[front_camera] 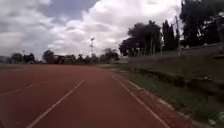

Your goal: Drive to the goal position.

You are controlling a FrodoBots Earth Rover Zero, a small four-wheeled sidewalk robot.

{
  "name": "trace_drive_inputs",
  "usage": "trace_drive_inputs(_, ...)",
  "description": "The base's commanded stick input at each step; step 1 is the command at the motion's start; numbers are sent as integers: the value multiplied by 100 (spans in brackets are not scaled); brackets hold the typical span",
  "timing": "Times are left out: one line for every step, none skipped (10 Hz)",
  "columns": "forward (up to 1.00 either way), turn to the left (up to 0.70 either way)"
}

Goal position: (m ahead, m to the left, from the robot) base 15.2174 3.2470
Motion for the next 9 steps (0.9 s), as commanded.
trace_drive_inputs(60,15)
trace_drive_inputs(60,15)
trace_drive_inputs(60,15)
trace_drive_inputs(60,15)
trace_drive_inputs(60,15)
trace_drive_inputs(60,15)
trace_drive_inputs(60,15)
trace_drive_inputs(60,10)
trace_drive_inputs(60,0)
